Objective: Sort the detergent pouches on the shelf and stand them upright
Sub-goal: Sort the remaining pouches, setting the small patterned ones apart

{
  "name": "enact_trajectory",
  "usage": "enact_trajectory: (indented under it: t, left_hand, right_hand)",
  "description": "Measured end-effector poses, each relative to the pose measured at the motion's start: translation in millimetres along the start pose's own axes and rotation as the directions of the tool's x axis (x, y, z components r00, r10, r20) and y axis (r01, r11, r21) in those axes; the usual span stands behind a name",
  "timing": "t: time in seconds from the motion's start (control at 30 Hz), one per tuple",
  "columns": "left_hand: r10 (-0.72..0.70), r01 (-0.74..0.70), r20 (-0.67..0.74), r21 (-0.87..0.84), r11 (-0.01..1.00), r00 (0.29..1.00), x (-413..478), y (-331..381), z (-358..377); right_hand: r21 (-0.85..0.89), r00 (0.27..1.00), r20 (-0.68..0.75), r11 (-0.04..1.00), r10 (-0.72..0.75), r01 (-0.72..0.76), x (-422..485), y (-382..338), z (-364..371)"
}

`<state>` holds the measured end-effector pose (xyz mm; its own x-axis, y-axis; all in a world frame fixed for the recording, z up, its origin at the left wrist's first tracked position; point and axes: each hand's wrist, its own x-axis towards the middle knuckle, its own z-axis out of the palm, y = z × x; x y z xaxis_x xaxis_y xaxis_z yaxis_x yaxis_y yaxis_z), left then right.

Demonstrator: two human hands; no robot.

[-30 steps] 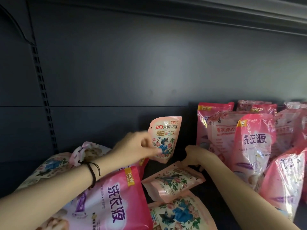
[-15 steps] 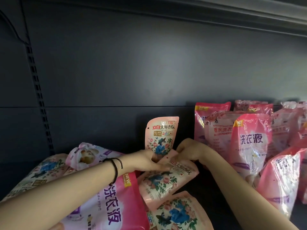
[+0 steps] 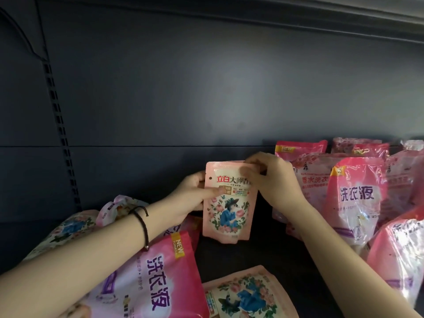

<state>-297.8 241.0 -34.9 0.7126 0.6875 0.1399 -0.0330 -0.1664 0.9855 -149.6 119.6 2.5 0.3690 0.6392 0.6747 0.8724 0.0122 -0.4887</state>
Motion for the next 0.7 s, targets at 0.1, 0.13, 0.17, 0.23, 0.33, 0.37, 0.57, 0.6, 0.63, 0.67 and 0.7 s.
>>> enact_trajectory:
  t: [0.1,0.13,0.17,0.23,0.33,0.37,0.57,0.6,0.63,0.67,0.7]
  left_hand:
    - [0.02,-0.02,-0.055,0.006,1.0,0.998,0,-8,3]
    - [0.019,-0.019,-0.066,0.005,1.0,0.998,-1,-11,4]
    - [0.013,-0.013,-0.074,0.002,1.0,0.997,-1,-13,5]
    - [-0.002,0.002,-0.09,-0.002,1.0,0.996,-2,-15,5]
    - [-0.034,0.033,-0.084,-0.017,0.999,0.996,-4,-15,5]
    - [-0.043,0.041,-0.078,-0.024,0.999,0.996,-6,-15,5]
    - [-0.09,0.088,-0.046,-0.048,0.995,0.995,-15,-11,8]
    - [-0.085,0.083,-0.035,-0.048,0.995,0.996,-17,-10,7]
    - [-0.071,0.07,-0.022,-0.026,0.997,0.997,-20,-8,6]
    - [-0.051,0.051,-0.013,0.027,0.998,0.999,-22,-6,5]
    - [-0.027,0.028,-0.014,0.099,0.995,1.0,-25,-3,2]
  right_hand:
    - [0.004,0.998,0.062,1.0,0.003,-0.003,0,6,5]
    - [-0.001,0.998,0.062,1.0,0.001,-0.001,-1,8,8]
    - [-0.003,0.999,0.053,1.0,-0.002,0.002,-2,8,10]
    - [-0.005,0.999,0.033,1.0,-0.011,0.011,-3,8,12]
    - [-0.049,0.999,0.016,0.998,-0.034,0.035,-3,5,10]
    - [-0.074,0.999,0.01,0.996,-0.051,0.051,-3,3,8]
    - [-0.18,0.965,-0.063,0.954,-0.256,0.241,-15,-14,-2]
    - [-0.151,0.957,-0.032,0.948,-0.288,0.28,-17,-17,-5]
    - [-0.103,0.951,0.03,0.945,-0.308,0.309,-19,-21,-7]
    - [-0.045,0.941,0.12,0.946,-0.315,0.322,-21,-24,-9]
    - [0.006,0.92,0.232,0.947,-0.315,0.323,-22,-27,-11]
